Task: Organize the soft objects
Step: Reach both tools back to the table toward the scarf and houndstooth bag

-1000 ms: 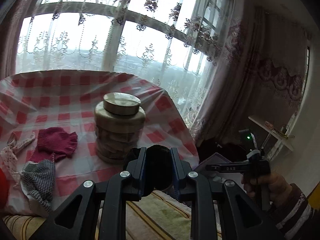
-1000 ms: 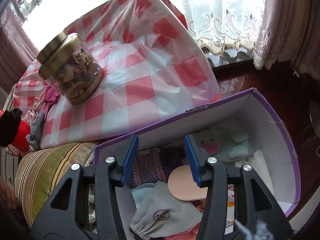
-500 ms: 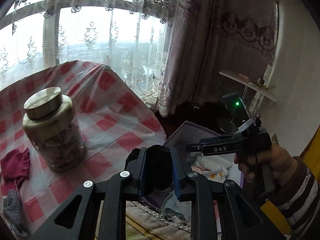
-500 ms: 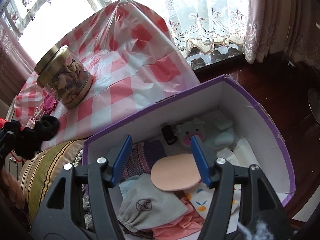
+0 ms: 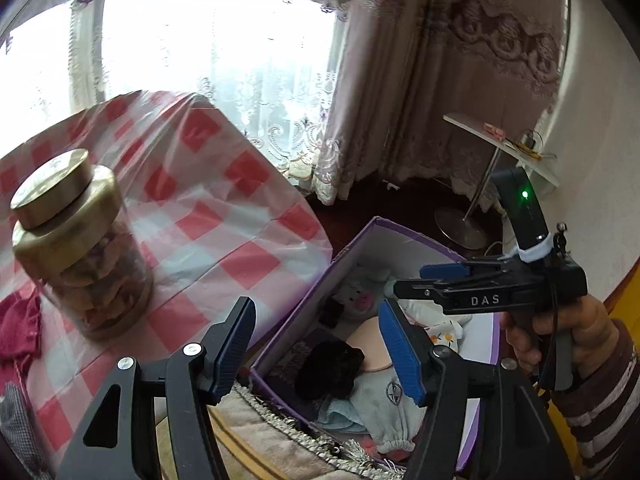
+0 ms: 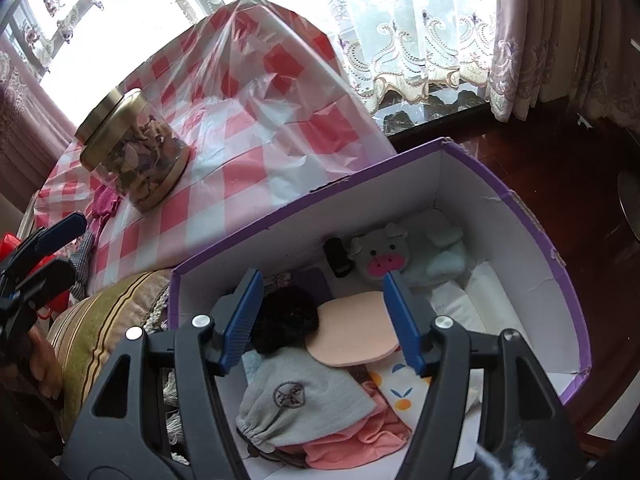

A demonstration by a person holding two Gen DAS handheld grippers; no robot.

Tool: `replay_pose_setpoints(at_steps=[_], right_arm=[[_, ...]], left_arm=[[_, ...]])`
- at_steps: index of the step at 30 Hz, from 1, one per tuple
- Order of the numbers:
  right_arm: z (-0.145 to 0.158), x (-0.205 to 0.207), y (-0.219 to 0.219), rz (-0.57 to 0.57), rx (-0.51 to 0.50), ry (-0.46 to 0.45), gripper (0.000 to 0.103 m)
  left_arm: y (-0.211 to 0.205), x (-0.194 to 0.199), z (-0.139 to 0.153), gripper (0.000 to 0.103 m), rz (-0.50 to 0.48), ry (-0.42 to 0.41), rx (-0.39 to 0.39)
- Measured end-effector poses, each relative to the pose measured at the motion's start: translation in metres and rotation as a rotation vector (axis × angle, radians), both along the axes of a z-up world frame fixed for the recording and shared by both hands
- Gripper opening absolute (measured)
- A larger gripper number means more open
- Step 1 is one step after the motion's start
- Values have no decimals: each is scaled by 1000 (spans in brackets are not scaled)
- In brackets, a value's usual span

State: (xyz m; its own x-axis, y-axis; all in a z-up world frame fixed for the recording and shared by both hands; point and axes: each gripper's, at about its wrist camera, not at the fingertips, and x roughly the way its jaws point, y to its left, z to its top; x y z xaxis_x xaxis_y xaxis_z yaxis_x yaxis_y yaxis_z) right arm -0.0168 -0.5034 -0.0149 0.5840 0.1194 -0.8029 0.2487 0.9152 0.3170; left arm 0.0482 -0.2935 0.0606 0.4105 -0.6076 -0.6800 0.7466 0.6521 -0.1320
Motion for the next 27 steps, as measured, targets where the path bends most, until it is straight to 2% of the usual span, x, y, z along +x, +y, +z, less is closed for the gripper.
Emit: replay_pose_setpoints(at_steps=[5,10,17,21,27], right_arm=[[12,1,19,57,-4,-18,67],[29,6,45,129,-6,-39,68],[62,22,99,255,-28,-91,71],[72,34,133,331,-42,-99,72],[79,56,188,441,-56,-92,74]], left_arm=[[18,4,0,65,47,16,-28],[53,8,1,65,135,56,-76],[130,20,5,65,338,57,-101],[181,25,6,65,471,37,-92],[241,29,2,65,618,21,-76]])
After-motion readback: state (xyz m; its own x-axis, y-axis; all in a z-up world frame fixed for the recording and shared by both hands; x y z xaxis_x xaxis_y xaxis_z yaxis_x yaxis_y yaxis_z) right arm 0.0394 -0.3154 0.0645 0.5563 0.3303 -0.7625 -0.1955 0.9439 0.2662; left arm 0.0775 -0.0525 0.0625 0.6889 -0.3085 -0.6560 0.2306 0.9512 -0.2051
